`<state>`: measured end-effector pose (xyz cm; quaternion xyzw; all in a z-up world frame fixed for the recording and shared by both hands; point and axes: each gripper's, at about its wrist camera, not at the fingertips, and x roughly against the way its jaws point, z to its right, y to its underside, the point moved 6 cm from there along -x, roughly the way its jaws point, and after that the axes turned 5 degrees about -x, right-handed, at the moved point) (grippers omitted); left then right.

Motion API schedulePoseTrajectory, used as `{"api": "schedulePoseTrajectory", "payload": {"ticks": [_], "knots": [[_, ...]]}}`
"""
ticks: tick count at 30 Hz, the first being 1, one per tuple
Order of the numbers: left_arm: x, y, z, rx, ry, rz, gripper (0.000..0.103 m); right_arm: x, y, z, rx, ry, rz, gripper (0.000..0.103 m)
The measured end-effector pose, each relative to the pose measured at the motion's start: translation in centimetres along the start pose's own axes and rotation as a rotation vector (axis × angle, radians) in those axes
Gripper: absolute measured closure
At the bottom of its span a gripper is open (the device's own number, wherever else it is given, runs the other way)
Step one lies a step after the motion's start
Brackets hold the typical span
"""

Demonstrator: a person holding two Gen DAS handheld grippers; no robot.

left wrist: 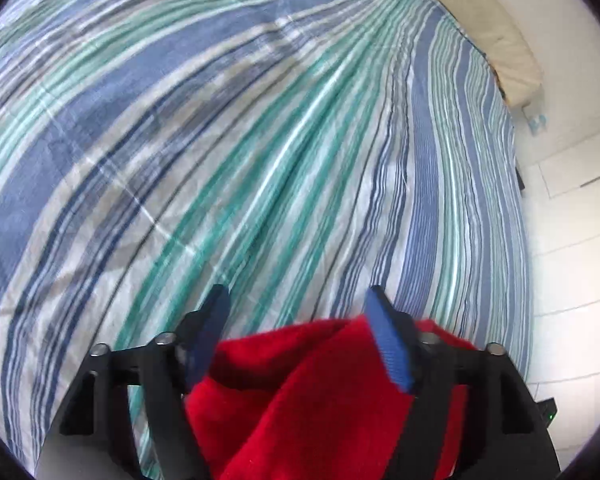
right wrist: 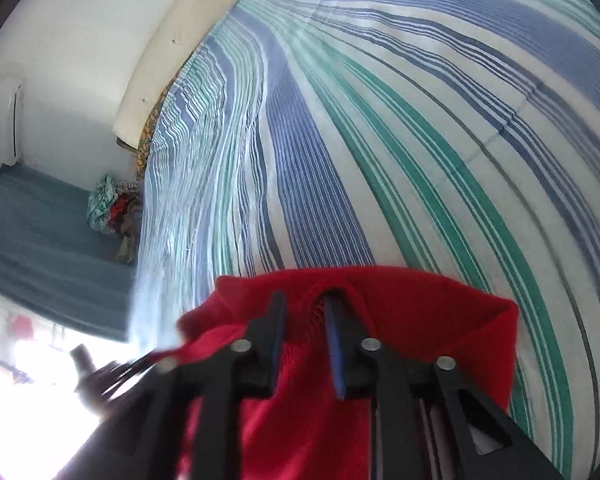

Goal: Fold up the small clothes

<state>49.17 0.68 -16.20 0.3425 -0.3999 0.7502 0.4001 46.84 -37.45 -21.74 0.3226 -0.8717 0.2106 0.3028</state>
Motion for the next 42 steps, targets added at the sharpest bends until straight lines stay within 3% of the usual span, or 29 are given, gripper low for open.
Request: {"api": "schedulePoseTrajectory", "payload": {"ticks": [2,5,8,12,14,16,17,19,21,22,24,26,30,33,37,42], "knots": [[1.7,-0.5,0.0,-0.034,0.008,0.037,0.024,1.2,-0.6,-0.8,0.02,-0.013,0.053,0.033],[4.4,1.0,0.7,-0.158,-0.019,0.068,0.024,3.4,-0.9,-2.7,0.144,0.018,0.089,0.032],[6.8,5.7,2.4,-0.352,0.003,0.078,0.023,5.0,1.1,-5.1,0.326,0.047,0.058,0.033],[6.5,14.3,3.8,-0.617,-0.006,0.03,0.011,6.4,8.4,-6.0,0.577,0.075,-0.065,0.033],[4.3,17.0,2.7,-0.676,-0.091,-0.012,0.01,5.9,11.8,-4.3,0.632,0.118,-0.126,0.033],[2.2,17.2,0.7,-0.65,-0.197,-0.064,0.014,4.4,13.5,-0.2,0.614,0.221,-0.204,0.038],[2.0,16.9,-0.2,-0.614,-0.225,-0.077,0.022,4.0,13.6,1.6,0.575,0.257,-0.223,0.052],[3.7,16.0,-1.4,-0.496,-0.179,-0.06,0.024,5.6,12.3,2.6,0.486,0.252,-0.156,0.06],[6.3,15.8,-1.7,-0.424,-0.081,-0.019,0.009,8.1,11.7,1.5,0.441,0.248,-0.092,0.058],[7.3,15.9,-1.8,-0.426,-0.078,0.006,0.007,9.3,12.0,0.3,0.472,0.221,-0.065,0.052],[8.3,16.5,-2.1,-0.459,-0.131,0.039,0.006,10.5,13.4,-1.9,0.581,0.201,-0.043,0.046],[7.6,17.5,-3.0,-0.476,-0.203,0.01,0.006,9.8,14.8,-2.3,0.634,0.2,-0.073,0.046],[8.5,20.0,-5.0,-0.46,-0.288,0.001,0.008,5.5,16.7,2.5,0.511,0.282,-0.215,0.046],[10.4,22.1,-6.3,-0.446,-0.31,0.032,0.008,7.6,16.9,2.4,0.447,0.256,-0.116,0.046],[11.6,24.3,-7.7,-0.441,-0.344,0.045,0.008,12.3,19.4,1.3,0.463,0.22,-0.02,0.033],[11.4,25.6,-7.9,-0.449,-0.367,0.044,0.008,15.5,23.7,3.4,0.475,0.248,-0.004,0.033]]}}
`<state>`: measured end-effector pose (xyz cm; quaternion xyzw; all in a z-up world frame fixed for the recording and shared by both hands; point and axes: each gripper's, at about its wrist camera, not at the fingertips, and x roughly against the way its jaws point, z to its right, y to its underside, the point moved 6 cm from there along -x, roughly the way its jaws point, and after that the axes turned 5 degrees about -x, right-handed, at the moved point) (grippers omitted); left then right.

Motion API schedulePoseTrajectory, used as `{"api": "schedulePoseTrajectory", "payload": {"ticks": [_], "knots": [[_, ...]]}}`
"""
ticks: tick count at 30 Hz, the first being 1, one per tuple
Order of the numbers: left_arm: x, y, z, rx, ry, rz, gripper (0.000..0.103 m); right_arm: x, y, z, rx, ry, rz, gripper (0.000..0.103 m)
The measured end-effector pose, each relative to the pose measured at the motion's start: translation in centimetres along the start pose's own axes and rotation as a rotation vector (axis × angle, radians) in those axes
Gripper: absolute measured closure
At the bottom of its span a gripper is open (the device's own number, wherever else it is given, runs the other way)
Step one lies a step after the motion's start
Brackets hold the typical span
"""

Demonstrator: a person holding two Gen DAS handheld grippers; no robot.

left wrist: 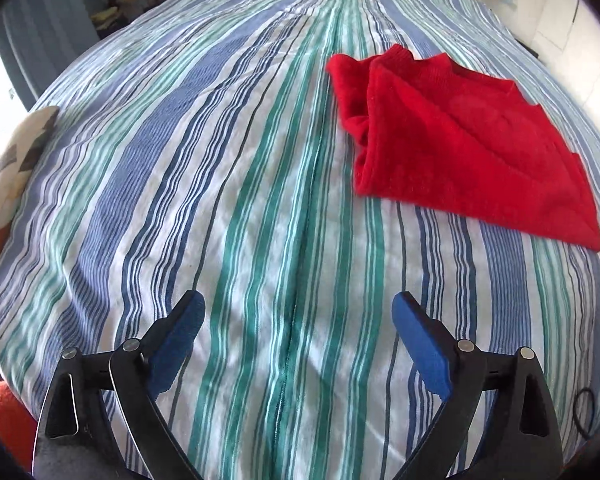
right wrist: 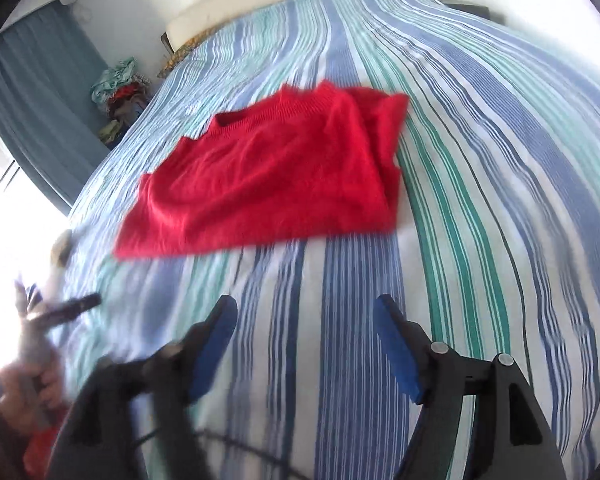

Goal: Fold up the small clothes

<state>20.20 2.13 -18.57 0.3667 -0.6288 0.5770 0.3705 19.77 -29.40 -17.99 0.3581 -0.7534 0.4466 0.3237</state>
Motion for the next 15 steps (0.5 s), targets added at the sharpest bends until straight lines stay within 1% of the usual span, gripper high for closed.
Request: {"api": "schedulePoseTrajectory", "payload": {"ticks": [2,5,7,10,12,13,14,15], "knots": [[-0.1,0.4,0.1,0.0,0.002,-0.006,0.008,0.6,1.4,0.0,-0.02,0.01,0.002,0.033],[0.0,0.8,0.0,-0.003,-0.005,-0.007,0.008,1.6,3.6,1.2,-0.066,0.004,0.001,0.033],[-0.1,1.1,-0.1,0.0,-0.008,-0.009,0.008,1.5,3.9,1.5,-0.078,0.01,-0.002,0.033],[-0.7,1.7,-0.5,0.002,-0.015,-0.018,0.006,1.5,4.0,1.4,-0.061,0.022,0.008,0.032],[-1.9,2.5,-0.8,0.001,-0.019,-0.053,0.005,0.9,3.8,1.3,-0.043,0.031,0.008,0.033],[-2.6,3.0,-1.1,0.008,-0.007,-0.072,0.004,0.5,4.0,1.4,-0.04,0.036,0.001,0.032],[-3.0,3.5,-1.3,0.016,0.007,-0.073,0.001,0.1,4.3,1.6,-0.046,0.042,-0.011,0.032],[-3.1,3.8,-1.4,0.019,0.015,-0.051,0.0,-0.2,4.5,1.8,-0.056,0.044,-0.016,0.032]]}}
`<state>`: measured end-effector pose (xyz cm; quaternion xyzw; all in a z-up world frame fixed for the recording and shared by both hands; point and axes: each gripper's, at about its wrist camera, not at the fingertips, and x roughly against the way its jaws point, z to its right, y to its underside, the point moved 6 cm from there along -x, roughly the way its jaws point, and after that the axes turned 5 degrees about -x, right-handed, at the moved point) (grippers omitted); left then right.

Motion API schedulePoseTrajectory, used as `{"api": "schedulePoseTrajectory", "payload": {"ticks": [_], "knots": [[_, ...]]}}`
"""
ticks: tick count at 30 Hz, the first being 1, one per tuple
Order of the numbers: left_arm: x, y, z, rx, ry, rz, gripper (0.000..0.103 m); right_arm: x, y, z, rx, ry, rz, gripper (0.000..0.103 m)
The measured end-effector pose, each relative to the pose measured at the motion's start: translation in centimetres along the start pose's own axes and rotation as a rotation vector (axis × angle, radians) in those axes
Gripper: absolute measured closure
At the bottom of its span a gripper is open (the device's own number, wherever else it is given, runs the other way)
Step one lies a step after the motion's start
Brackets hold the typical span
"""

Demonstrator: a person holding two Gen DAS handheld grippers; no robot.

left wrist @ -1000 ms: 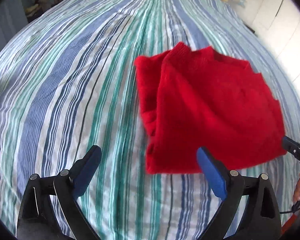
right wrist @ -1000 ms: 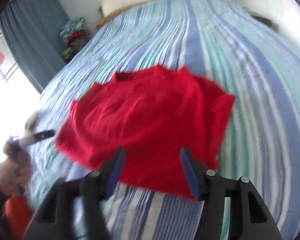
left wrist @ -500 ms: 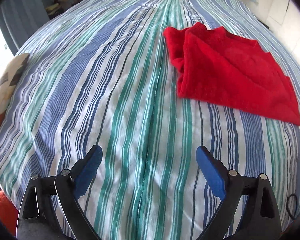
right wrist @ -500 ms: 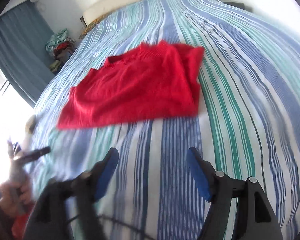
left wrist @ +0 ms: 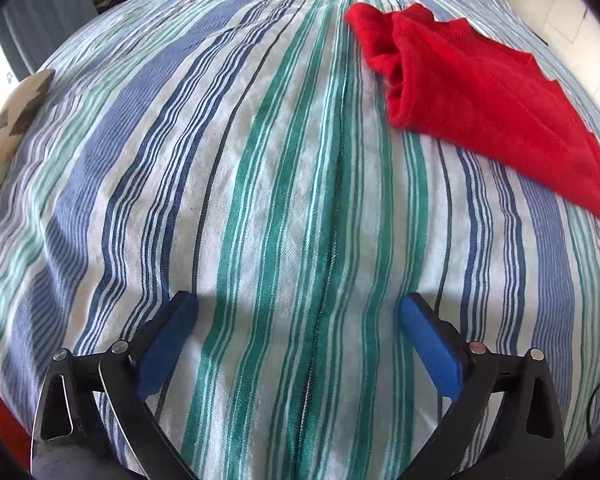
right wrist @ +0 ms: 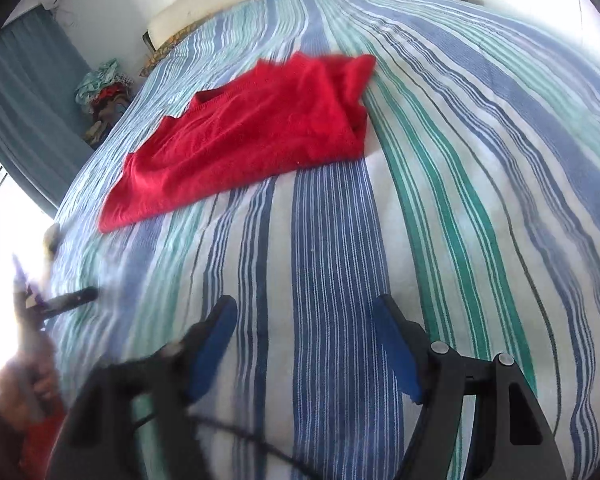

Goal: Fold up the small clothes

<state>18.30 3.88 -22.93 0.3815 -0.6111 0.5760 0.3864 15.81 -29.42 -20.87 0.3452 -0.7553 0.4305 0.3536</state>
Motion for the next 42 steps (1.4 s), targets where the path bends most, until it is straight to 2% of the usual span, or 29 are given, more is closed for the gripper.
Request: {"api": "schedulePoseTrajectory", "payload": {"ticks": [2,9,17,20,42], "knots": [[0.1,0.3,0.1,-0.017,0.005,0.037,0.0,-0.4,0.5,0.3,-0.006,0.004,0.006,0.032],[-0.2,1.1,0.4,-0.047,-0.01,0.089,0.0,-1.0,1.2,0.2,0.016,0.021,0.034,0.029],[0.1,1.5,1.0,-0.056,-0.026,0.108,0.0,-2.3,1.8,-1.2,0.12,0.066,0.014,0.012],[0.0,1.4,0.9,-0.056,-0.026,0.108,0.0,-2.5,2.0,-1.3,0.138,0.068,0.012,0.009],[0.1,1.4,1.0,-0.057,-0.027,0.112,0.0,-2.7,2.2,-1.7,0.155,0.075,0.011,0.006]]}}
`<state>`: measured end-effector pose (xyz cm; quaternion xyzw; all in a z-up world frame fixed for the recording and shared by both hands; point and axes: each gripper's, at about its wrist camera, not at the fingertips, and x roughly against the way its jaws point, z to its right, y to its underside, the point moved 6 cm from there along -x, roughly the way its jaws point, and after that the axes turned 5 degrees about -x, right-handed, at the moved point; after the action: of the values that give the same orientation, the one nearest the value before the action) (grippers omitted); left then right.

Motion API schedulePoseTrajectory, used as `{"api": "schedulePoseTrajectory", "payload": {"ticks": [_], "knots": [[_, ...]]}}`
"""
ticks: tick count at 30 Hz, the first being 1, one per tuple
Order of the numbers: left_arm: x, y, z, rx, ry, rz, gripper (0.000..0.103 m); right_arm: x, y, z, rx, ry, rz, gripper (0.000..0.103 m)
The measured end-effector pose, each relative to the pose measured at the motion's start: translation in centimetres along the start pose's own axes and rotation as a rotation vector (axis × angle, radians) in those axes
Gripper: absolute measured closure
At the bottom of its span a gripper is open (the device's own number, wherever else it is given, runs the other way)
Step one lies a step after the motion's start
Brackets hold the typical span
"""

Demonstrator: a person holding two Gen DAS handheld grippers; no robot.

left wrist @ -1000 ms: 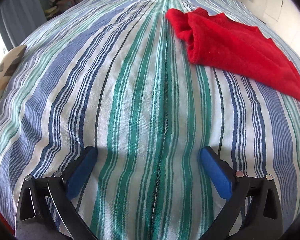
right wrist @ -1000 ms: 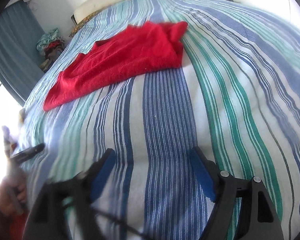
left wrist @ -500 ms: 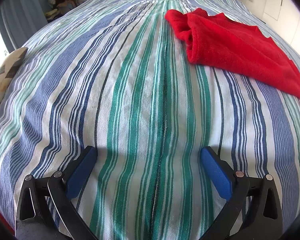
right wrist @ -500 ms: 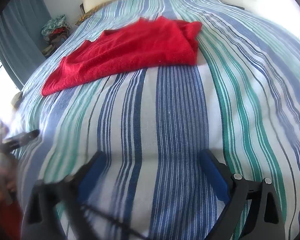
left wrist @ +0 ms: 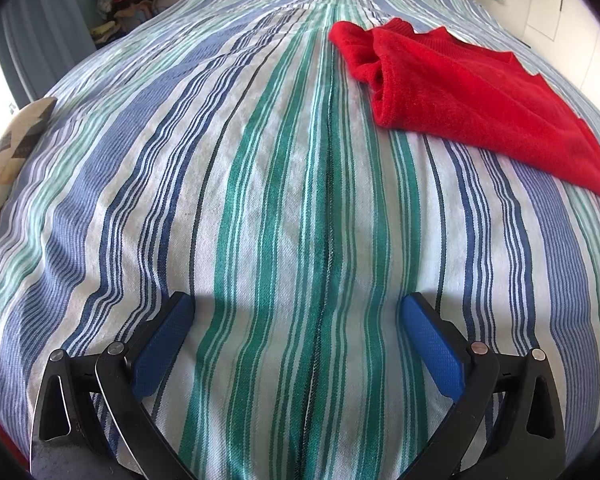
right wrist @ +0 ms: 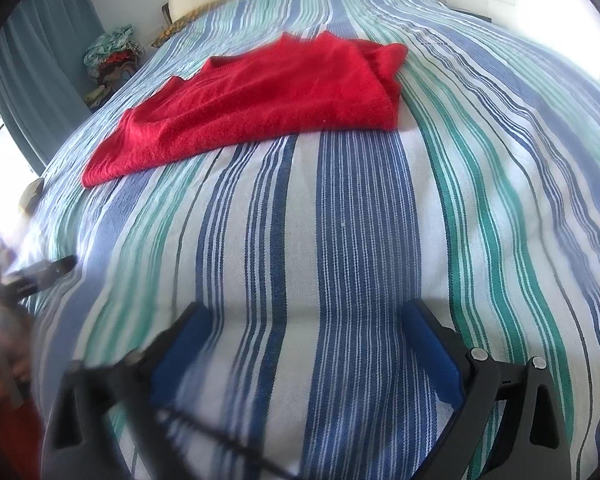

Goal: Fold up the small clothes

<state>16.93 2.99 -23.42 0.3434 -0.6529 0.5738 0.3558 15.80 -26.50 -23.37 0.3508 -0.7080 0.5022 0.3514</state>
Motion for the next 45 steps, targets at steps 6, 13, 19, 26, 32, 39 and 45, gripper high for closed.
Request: {"api": "schedulePoseTrajectory", "payload": {"ticks": [6,13,19,26,32,39,45], "knots": [[0.0,0.0,0.0,0.0,0.001,0.0,0.0,0.1,0.0,0.0,0.001,0.003,0.002,0.006],[0.0,0.1,0.2,-0.002,-0.006,0.006,0.0,2.8,-4.1,0.1,-0.095,-0.11,-0.045,0.007],[-0.1,0.1,0.4,-0.007,-0.01,0.013,0.0,4.4,-16.2,4.0,-0.156,-0.12,0.092,0.007],[-0.1,0.0,0.3,-0.007,-0.01,0.014,0.0,-5.4,-20.7,6.9,-0.367,-0.181,-0.052,0.021],[0.0,0.1,0.4,-0.006,-0.008,0.018,0.0,-7.3,-20.4,5.3,-0.388,-0.087,-0.063,0.094],[-0.1,-0.1,0.5,-0.006,-0.007,0.014,0.0,-1.9,-25.6,-6.1,-0.168,-0.169,0.02,0.094],[-0.1,-0.1,0.5,-0.006,-0.003,0.017,0.0,-5.4,-25.2,-19.0,-0.01,-0.225,-0.039,0.094]]}}
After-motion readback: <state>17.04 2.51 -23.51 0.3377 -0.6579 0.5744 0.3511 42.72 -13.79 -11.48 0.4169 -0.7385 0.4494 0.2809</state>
